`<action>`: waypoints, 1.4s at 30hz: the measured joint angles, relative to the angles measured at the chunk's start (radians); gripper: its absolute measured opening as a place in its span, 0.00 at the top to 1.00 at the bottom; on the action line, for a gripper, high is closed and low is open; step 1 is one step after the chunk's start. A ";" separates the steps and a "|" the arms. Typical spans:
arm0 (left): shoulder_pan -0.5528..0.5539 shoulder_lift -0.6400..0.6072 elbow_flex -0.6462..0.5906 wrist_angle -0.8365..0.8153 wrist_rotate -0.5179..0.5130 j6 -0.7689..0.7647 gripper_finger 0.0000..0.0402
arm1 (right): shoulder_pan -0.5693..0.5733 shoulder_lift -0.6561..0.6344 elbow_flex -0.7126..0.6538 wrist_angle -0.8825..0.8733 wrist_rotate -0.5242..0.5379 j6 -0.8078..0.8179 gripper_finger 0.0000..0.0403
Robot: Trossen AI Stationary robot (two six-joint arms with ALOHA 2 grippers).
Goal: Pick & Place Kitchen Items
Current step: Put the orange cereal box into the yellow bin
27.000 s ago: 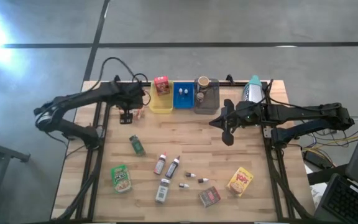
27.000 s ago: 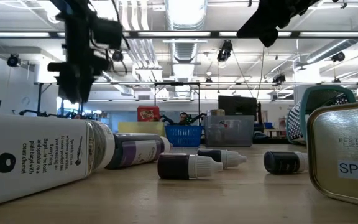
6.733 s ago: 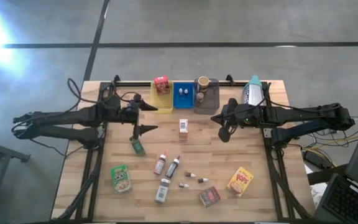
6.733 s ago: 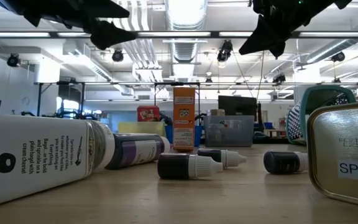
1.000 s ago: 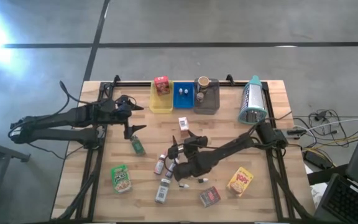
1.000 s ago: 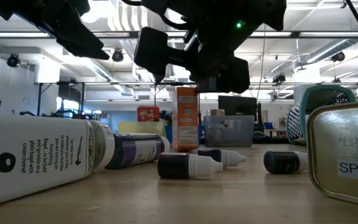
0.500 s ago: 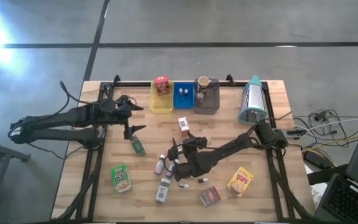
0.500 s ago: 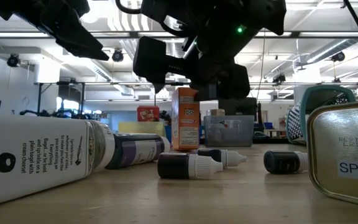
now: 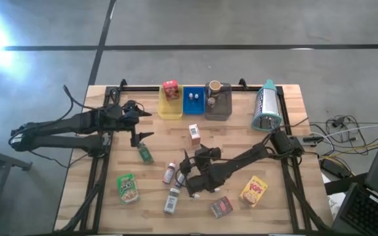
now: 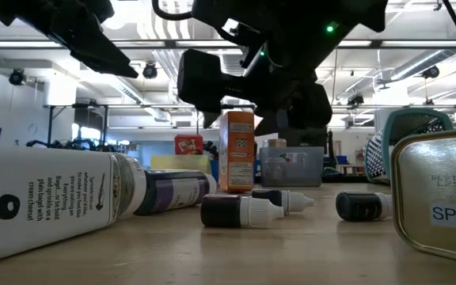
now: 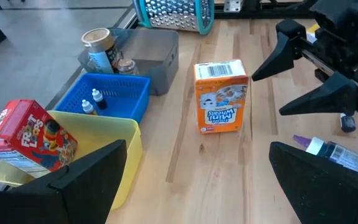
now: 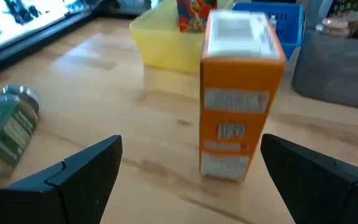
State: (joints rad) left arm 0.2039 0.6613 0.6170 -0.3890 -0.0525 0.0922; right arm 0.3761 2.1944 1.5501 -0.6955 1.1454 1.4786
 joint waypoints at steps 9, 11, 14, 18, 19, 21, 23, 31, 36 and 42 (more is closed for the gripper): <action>0.000 0.000 0.000 -0.006 0.001 0.011 0.00 | 0.001 -0.002 0.000 -0.057 -0.022 0.018 0.06; 0.000 0.000 0.000 -0.012 0.001 0.011 0.00 | -0.006 -0.002 0.000 -0.059 -0.021 0.019 0.06; 0.000 0.000 0.000 -0.016 0.001 0.011 0.00 | -0.015 -0.002 0.000 -0.060 -0.019 0.014 0.06; 0.000 0.000 0.000 -0.018 0.001 0.010 0.00 | -0.029 -0.002 0.000 -0.059 -0.019 0.011 0.06; 0.000 0.000 0.000 -0.018 0.001 0.010 0.00 | -0.033 -0.002 0.000 -0.059 -0.019 0.011 0.06; 0.000 0.000 0.000 -0.018 0.002 0.010 0.00 | -0.042 -0.002 0.000 -0.058 -0.018 0.011 0.06; 0.000 0.000 0.000 -0.018 0.002 0.010 0.00 | -0.051 -0.003 0.000 -0.057 -0.017 0.012 0.06; 0.000 0.000 0.000 -0.017 0.006 0.009 0.00 | -0.083 -0.003 0.004 -0.050 -0.019 0.012 0.06; 0.000 0.000 0.000 -0.015 0.006 0.009 0.00 | -0.095 -0.004 0.031 -0.049 -0.020 -0.014 0.06; 0.000 0.000 0.000 -0.015 0.005 0.009 0.00 | -0.131 -0.004 0.034 -0.051 -0.022 -0.029 0.06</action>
State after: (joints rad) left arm 0.2043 0.6613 0.6167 -0.4042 -0.0471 0.1013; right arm 0.2446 2.1902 1.5845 -0.7467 1.1238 1.4494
